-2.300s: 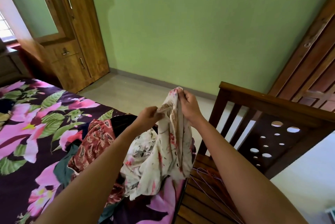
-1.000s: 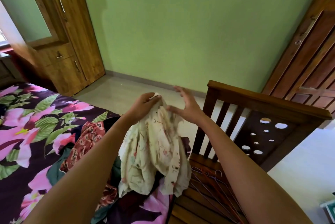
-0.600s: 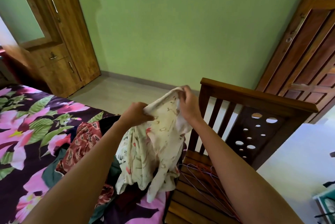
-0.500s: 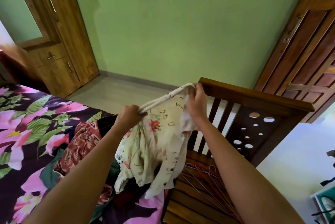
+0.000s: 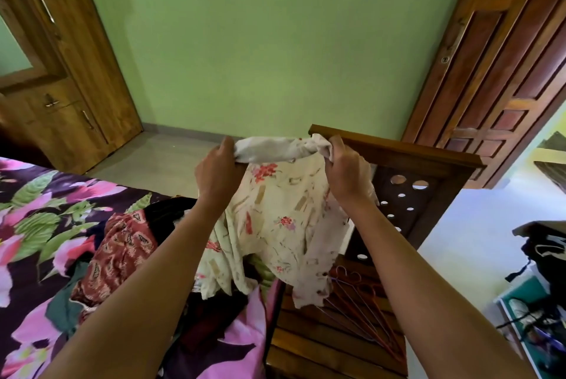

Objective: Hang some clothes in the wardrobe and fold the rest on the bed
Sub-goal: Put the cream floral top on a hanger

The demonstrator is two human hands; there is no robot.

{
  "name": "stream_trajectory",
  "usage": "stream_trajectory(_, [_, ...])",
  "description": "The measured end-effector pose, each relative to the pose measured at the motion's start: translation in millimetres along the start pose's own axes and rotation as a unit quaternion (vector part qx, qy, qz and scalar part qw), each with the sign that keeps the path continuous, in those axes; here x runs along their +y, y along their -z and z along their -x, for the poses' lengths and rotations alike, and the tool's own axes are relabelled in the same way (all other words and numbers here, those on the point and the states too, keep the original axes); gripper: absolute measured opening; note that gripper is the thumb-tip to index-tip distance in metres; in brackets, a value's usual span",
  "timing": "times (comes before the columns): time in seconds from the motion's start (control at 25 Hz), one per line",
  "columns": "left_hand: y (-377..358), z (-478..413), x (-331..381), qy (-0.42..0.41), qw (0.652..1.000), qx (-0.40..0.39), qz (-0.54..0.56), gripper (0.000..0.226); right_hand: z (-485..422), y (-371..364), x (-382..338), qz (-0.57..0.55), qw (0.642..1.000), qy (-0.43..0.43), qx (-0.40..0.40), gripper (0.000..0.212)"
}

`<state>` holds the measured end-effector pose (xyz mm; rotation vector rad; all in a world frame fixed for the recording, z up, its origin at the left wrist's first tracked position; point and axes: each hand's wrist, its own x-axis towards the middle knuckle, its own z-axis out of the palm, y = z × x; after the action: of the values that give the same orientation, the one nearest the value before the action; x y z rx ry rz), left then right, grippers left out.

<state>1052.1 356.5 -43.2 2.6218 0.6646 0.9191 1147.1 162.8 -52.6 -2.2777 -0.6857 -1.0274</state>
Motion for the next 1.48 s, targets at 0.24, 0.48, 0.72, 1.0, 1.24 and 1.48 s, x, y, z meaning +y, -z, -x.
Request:
stream_trajectory(0.24, [-25,14,-6,0.042,0.996,-0.073,0.008,0.040,27,-10,19,-0.037,0.984,-0.062,-0.162,0.040])
stream_trajectory(0.48, [-58,5,-11,0.002,0.997,-0.068,0.022,0.032,33,-33,30,0.046,0.988,0.025,-0.148,0.020])
stream_trajectory(0.72, [-136,27,-77,-0.062,0.993,-0.097,0.017,0.033,87,-103,34,0.036,0.992,-0.100,-0.075,0.021])
stream_trajectory(1.0, [-228,86,-136,0.031,0.957,-0.149,0.247,0.028,185,-190,13,-0.025,0.977,-0.194,-0.083,0.022])
stream_trajectory(1.24, [-241,140,-166,0.059,0.918,-0.185,0.346,0.028,263,-201,-14,-0.062,0.944,-0.271,-0.176,0.022])
stream_trajectory(1.48, [-251,149,-145,0.073,0.893,-0.211,0.390,0.022,276,-191,12,-0.113,0.920,-0.297,-0.229,0.023])
